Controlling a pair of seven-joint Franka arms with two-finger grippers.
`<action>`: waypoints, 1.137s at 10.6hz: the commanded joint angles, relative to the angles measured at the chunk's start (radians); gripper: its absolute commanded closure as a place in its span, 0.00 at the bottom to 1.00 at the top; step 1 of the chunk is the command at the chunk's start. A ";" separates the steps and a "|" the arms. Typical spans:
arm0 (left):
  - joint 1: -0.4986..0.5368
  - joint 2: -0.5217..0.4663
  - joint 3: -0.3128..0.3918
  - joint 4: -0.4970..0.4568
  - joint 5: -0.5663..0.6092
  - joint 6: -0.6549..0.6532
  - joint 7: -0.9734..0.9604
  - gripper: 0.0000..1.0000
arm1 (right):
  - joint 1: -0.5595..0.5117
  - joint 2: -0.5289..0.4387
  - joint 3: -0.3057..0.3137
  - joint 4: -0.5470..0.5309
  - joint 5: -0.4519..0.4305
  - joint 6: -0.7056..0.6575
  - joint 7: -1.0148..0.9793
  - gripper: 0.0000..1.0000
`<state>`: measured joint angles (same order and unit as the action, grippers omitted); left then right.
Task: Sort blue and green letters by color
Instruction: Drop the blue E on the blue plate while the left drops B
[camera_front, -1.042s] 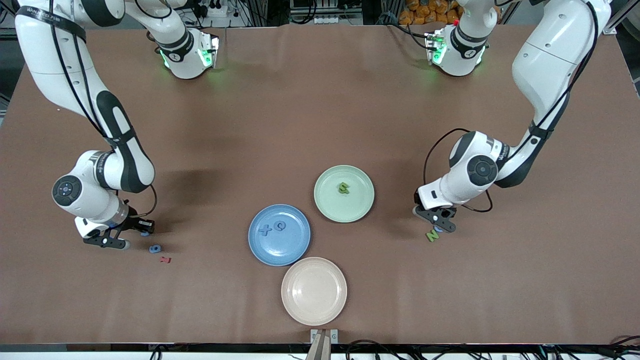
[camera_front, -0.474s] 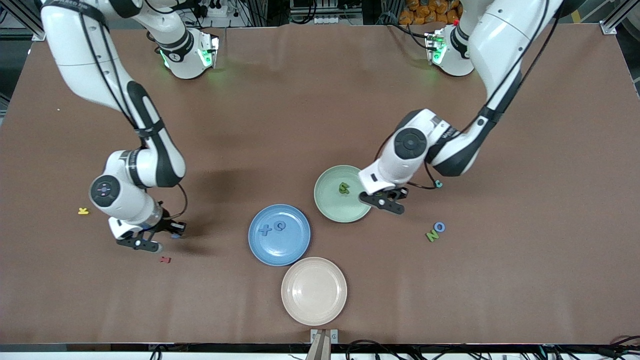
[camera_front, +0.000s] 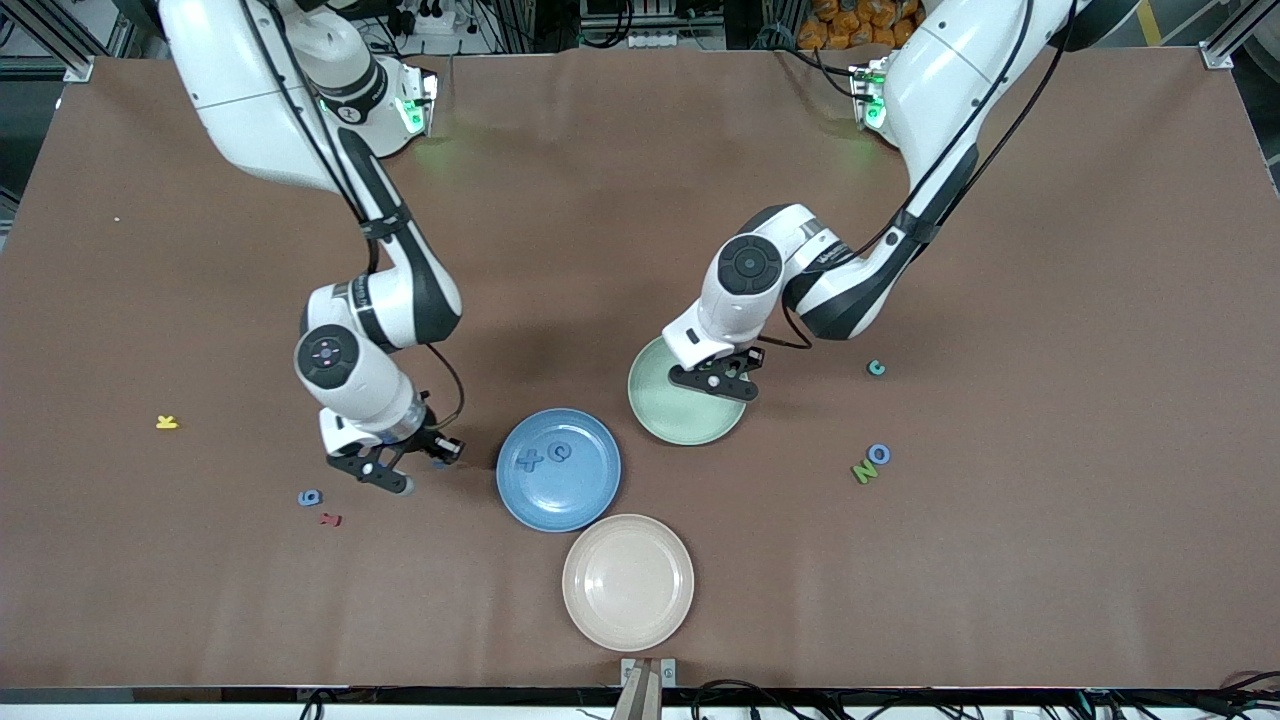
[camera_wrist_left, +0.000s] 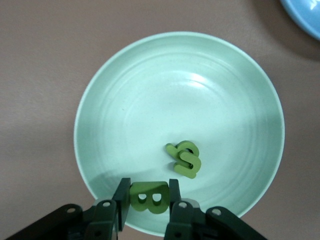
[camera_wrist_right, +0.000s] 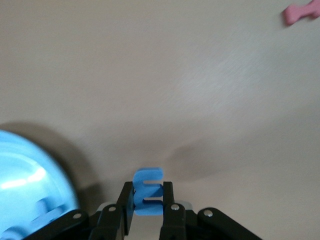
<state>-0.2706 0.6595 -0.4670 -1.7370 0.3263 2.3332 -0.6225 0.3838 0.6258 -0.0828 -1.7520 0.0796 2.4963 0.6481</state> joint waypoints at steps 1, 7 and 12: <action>-0.009 0.022 0.013 0.053 0.020 -0.015 -0.022 0.00 | 0.070 0.011 -0.008 0.023 0.090 -0.001 0.062 0.94; 0.238 -0.020 0.050 0.050 0.025 -0.026 0.466 0.00 | 0.231 0.061 -0.025 0.097 0.186 0.062 0.062 0.94; 0.284 0.032 0.076 0.085 0.054 -0.011 0.801 0.00 | 0.192 0.066 -0.028 0.117 0.175 0.091 -0.059 0.00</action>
<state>0.0182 0.6658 -0.4013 -1.6810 0.3460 2.3167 0.0809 0.6054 0.6844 -0.1113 -1.6561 0.2455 2.5833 0.6689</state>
